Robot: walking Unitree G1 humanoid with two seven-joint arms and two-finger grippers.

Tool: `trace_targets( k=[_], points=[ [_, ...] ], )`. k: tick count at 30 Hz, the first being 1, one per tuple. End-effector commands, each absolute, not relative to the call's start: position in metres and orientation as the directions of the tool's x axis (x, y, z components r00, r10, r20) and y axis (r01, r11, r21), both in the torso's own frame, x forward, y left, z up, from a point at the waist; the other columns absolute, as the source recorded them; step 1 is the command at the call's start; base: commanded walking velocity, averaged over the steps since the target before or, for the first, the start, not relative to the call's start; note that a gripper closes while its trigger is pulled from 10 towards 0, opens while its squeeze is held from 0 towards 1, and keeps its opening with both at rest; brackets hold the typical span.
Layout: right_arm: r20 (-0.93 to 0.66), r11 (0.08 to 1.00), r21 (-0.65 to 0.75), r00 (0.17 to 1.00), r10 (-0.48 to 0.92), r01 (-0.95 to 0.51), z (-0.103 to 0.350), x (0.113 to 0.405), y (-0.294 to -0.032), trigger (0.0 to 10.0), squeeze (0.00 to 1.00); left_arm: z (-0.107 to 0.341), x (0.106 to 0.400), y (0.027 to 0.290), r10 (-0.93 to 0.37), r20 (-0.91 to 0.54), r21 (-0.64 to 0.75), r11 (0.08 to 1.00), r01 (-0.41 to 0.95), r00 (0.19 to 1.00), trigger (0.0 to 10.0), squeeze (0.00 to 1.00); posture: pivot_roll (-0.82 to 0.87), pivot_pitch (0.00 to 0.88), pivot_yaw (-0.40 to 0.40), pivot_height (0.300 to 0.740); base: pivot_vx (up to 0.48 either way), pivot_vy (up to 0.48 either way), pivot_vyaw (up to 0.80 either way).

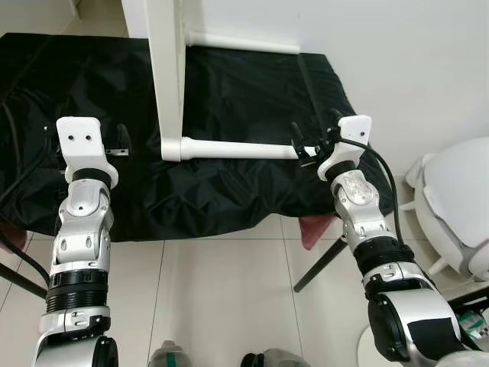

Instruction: Building children table

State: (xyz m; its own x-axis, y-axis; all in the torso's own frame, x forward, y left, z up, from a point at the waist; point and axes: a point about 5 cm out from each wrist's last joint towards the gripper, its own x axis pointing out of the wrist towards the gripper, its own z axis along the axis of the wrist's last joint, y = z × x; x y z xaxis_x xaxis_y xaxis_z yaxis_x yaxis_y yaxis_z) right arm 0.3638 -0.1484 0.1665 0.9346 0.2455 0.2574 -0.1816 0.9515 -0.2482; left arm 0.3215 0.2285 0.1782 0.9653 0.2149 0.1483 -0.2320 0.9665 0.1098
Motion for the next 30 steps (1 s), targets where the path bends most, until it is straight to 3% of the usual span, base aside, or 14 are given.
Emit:
trace_targets(
  k=[1,7,22,30],
  points=[
    [0.255,0.946,-0.263,0.932,0.258,-0.190,0.1682,0.3654,-0.1479,10.0,0.00,0.1754,0.3204,0.2291,0.232,0.137,0.109,0.963,-0.248,0.963,10.0,0.00,0.06,0.000,-0.080,0.740,0.334,0.000,0.00],
    [0.252,0.944,-0.270,0.932,0.262,-0.193,0.1682,0.3658,-0.1489,10.0,0.00,0.1755,0.3194,0.2297,0.239,0.137,0.105,0.961,-0.254,0.961,10.0,0.00,0.07,0.000,-0.085,0.740,0.326,0.000,0.00],
    [0.246,0.937,-0.285,0.929,0.275,-0.202,0.1682,0.3667,-0.1507,10.0,0.00,0.1724,0.3176,0.2313,0.293,0.125,0.092,0.948,-0.305,0.948,10.0,0.00,0.06,0.000,-0.091,0.740,0.000,0.000,0.00],
    [0.247,0.934,-0.298,0.930,0.273,-0.195,0.1684,0.3663,-0.1500,10.0,0.00,0.1701,0.3151,0.2283,0.254,0.110,0.112,0.958,-0.266,0.961,10.0,0.00,0.06,0.000,-0.084,0.740,0.000,0.000,0.00]
  ],
)
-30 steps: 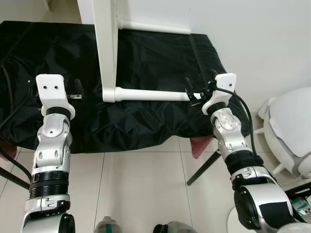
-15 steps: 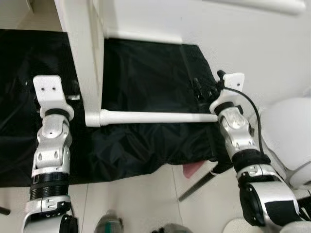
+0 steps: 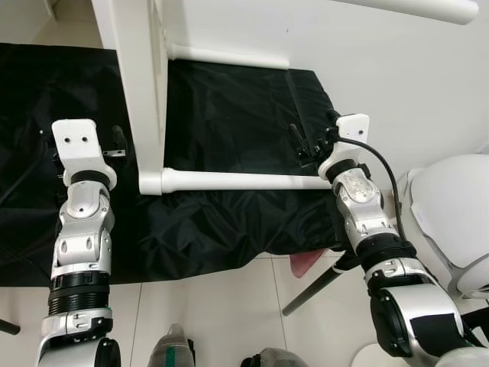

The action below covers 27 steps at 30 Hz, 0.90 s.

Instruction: Building children table

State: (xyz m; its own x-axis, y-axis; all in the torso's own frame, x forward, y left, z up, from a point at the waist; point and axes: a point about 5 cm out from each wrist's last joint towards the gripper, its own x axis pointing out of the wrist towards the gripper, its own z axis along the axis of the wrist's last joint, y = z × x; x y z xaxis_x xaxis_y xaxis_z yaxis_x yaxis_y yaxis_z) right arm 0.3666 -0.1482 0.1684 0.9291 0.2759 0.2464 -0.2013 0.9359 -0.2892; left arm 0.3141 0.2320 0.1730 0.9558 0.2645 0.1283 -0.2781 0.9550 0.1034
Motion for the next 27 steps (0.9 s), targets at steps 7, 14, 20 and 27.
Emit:
trace_targets(
  k=[7,14,20,27],
  points=[
    [0.247,0.925,-0.336,0.931,0.270,-0.179,0.169,0.363,-0.150,10.0,0.00,0.174,0.288,0.224,-0.008,0.078,0.180,0.984,-0.006,0.997,10.0,0.00,0.06,0.008,-0.076,0.740,0.000,0.000,0.00],
    [0.256,0.913,-0.370,0.925,0.279,-0.173,0.174,0.363,-0.152,10.0,0.00,0.167,0.260,0.212,-0.291,-0.037,0.251,0.923,0.291,0.956,10.0,0.00,0.06,0.015,-0.077,0.740,0.000,0.000,0.00],
    [0.288,0.900,-0.409,0.915,0.284,-0.151,0.184,0.364,-0.150,10.0,0.00,0.143,0.236,0.192,-0.459,-0.194,0.221,0.840,0.495,0.867,10.0,0.00,0.07,0.018,-0.074,0.740,0.000,0.000,0.00],
    [0.268,0.907,-0.398,0.927,0.261,-0.141,0.185,0.365,-0.150,10.0,0.00,0.143,0.228,0.182,-0.531,-0.231,0.125,0.815,0.566,0.815,10.0,0.00,0.07,0.022,-0.068,0.740,0.000,0.000,0.00]
  ],
)
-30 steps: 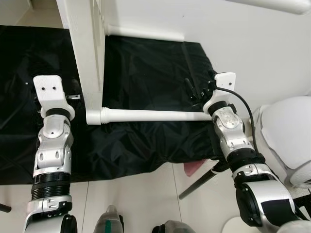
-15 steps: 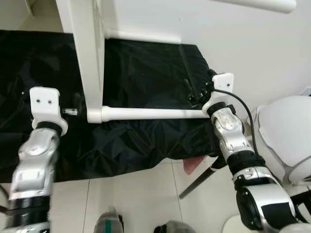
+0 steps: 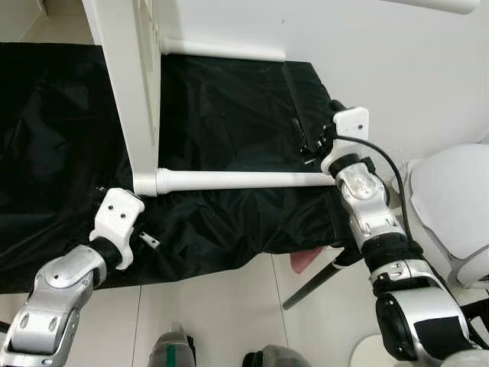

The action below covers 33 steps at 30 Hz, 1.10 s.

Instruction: Building children table

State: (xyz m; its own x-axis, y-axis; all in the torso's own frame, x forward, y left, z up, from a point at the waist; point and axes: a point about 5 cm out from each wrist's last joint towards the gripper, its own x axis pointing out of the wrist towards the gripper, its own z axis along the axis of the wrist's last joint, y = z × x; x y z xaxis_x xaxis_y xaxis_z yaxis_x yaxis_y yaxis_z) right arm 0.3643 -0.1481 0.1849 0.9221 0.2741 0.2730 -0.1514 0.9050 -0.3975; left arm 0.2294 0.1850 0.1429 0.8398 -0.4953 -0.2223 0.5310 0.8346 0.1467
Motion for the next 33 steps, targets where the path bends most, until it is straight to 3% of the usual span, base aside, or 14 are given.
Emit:
trace_targets(
  k=[1,13,23,24,26,27,33],
  points=[
    [0.274,0.909,-0.394,0.927,0.255,-0.133,0.187,0.364,-0.150,10.0,0.00,0.146,0.226,0.178,-0.553,-0.218,0.100,0.807,0.582,0.804,10.0,0.00,0.07,0.024,-0.066,0.740,0.000,0.000,0.00],
    [0.353,0.897,-0.434,0.901,0.250,-0.079,0.203,0.358,-0.151,10.0,0.00,0.141,0.230,0.143,-0.638,-0.208,-0.050,0.764,0.644,0.741,10.0,0.00,0.05,0.038,-0.031,0.740,0.000,0.000,0.00],
    [0.443,0.862,-0.503,0.838,0.319,-0.062,0.223,0.347,-0.142,10.0,0.00,0.139,0.257,0.141,-0.509,-0.224,-0.034,0.856,0.515,0.831,10.0,0.00,0.04,0.043,-0.019,0.740,0.000,0.000,0.00],
    [0.453,0.861,-0.507,0.835,0.314,-0.048,0.222,0.344,-0.143,10.0,1.00,0.138,0.261,0.141,-0.487,-0.230,-0.038,0.870,0.492,0.843,10.0,0.36,0.03,0.042,-0.017,0.740,0.000,0.000,0.00],
    [0.468,0.857,-0.514,0.827,0.311,-0.032,0.222,0.341,-0.143,10.0,1.00,0.137,0.262,0.141,-0.474,-0.238,-0.046,0.877,0.478,0.848,10.0,0.36,0.03,0.042,-0.016,0.740,0.000,0.000,0.00],
    [0.500,0.854,-0.520,0.812,0.301,0.003,0.224,0.338,-0.142,10.0,1.00,0.135,0.263,0.140,-0.474,-0.248,-0.050,0.877,0.477,0.845,10.0,1.00,0.03,0.038,-0.016,0.740,0.000,0.000,0.00],
    [0.583,0.836,-0.541,0.758,0.294,0.092,0.237,0.330,-0.138,10.0,1.00,0.135,0.264,0.135,-0.487,-0.251,-0.069,0.871,0.486,0.837,10.0,1.00,0.03,0.034,-0.015,0.740,0.000,0.000,0.00]
  ],
)
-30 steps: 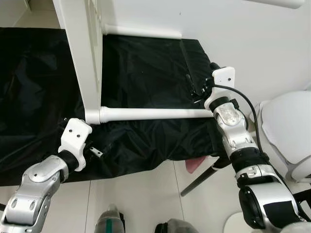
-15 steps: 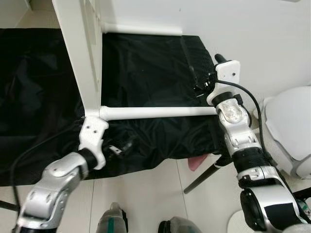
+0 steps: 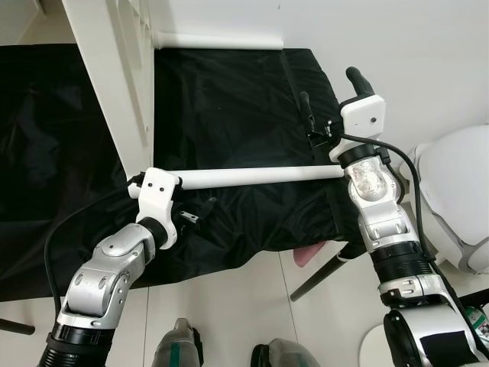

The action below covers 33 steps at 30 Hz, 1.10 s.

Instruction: Building children table

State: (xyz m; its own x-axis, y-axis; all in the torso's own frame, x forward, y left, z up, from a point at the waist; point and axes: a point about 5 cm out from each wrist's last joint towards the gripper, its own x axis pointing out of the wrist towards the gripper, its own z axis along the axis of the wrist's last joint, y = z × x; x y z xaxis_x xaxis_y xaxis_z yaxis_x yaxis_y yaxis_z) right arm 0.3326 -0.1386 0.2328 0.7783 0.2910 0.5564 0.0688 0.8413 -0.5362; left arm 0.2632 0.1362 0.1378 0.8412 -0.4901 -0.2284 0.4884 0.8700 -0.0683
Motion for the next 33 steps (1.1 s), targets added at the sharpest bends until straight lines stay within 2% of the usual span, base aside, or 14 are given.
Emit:
trace_targets(
  k=[1,2,3,4,5,6,7,12,13,15,17,20,27,33],
  points=[
    [0.620,0.819,-0.556,0.726,0.298,0.140,0.243,0.326,-0.137,10.0,1.00,0.134,0.266,0.135,-0.468,-0.259,-0.061,0.881,0.469,0.845,10.0,1.00,0.04,0.029,-0.018,0.740,0.000,0.000,0.00],
    [0.660,0.801,-0.568,0.686,0.306,0.190,0.249,0.321,-0.136,10.0,1.00,0.134,0.268,0.135,-0.454,-0.264,-0.053,0.888,0.457,0.851,10.0,1.00,0.04,0.023,-0.020,0.740,0.000,0.000,0.00],
    [0.660,0.801,-0.568,0.686,0.306,0.190,0.249,0.321,-0.136,10.0,1.00,0.134,0.268,0.135,-0.454,-0.264,-0.053,0.888,0.457,0.851,10.0,1.00,0.04,0.023,-0.020,0.740,0.000,0.000,0.00],
    [0.683,0.789,-0.573,0.660,0.312,0.220,0.252,0.317,-0.135,10.0,1.00,0.134,0.269,0.135,-0.442,-0.269,-0.046,0.894,0.446,0.856,10.0,0.44,0.04,0.023,-0.020,0.740,0.000,0.000,0.00],
    [0.683,0.789,-0.573,0.660,0.312,0.220,0.252,0.317,-0.135,10.0,1.00,0.134,0.269,0.135,-0.442,-0.269,-0.046,0.894,0.446,0.856,10.0,0.44,0.04,0.023,-0.020,0.740,0.000,0.000,0.00],
    [0.700,0.774,-0.580,0.642,0.314,0.253,0.253,0.315,-0.134,10.0,1.00,0.133,0.270,0.135,-0.440,-0.272,-0.034,0.893,0.449,0.856,10.0,0.00,0.04,0.022,-0.024,0.740,0.000,0.000,0.00],
    [0.732,0.761,-0.581,0.594,0.334,0.288,0.263,0.308,-0.127,10.0,0.00,0.132,0.269,0.134,-0.439,-0.279,-0.025,0.892,0.451,0.854,10.0,0.00,0.04,0.018,-0.028,0.740,0.000,0.000,0.00],
    [0.769,0.744,-0.579,0.527,0.362,0.334,0.279,0.300,-0.124,10.0,0.00,0.131,0.270,0.134,-0.435,-0.283,-0.019,0.893,0.449,0.855,10.0,0.00,0.04,0.015,-0.031,0.740,0.000,0.000,0.00],
    [0.808,0.722,-0.559,0.464,0.364,0.408,0.289,0.292,-0.126,10.0,0.00,0.131,0.271,0.134,-0.431,-0.283,-0.017,0.896,0.445,0.857,10.0,0.00,0.03,0.013,-0.034,0.740,0.000,0.000,0.00],
    [0.817,0.716,-0.553,0.448,0.364,0.427,0.291,0.290,-0.127,10.0,0.00,0.131,0.271,0.134,-0.430,-0.283,-0.016,0.896,0.444,0.857,10.0,0.00,0.03,0.013,-0.035,0.740,0.000,0.000,0.00],
    [0.850,0.704,-0.517,0.384,0.360,0.486,0.299,0.281,-0.128,10.0,0.00,0.131,0.273,0.133,-0.425,-0.284,-0.014,0.898,0.439,0.860,10.0,0.00,0.02,0.018,-0.033,0.740,0.000,0.000,0.00],
    [0.873,0.695,-0.485,0.336,0.352,0.531,0.307,0.277,-0.128,10.0,0.00,0.131,0.275,0.133,-0.423,-0.283,-0.015,0.899,0.437,0.861,10.0,0.00,0.01,0.022,-0.030,0.740,0.000,0.000,0.00],
    [0.857,0.692,-0.513,0.350,0.379,0.508,0.325,0.288,-0.122,10.0,0.00,0.131,0.279,0.130,-0.433,-0.284,-0.015,0.894,0.448,0.855,10.0,0.00,-0.01,0.031,-0.021,0.740,0.000,0.000,0.00],
    [0.799,0.693,-0.590,0.425,0.426,0.415,0.333,0.303,-0.115,10.0,0.00,0.135,0.283,0.131,-0.428,-0.273,-0.005,0.896,0.444,0.862,10.0,0.00,-0.01,0.036,-0.018,0.740,0.000,0.000,0.00]
  ],
)
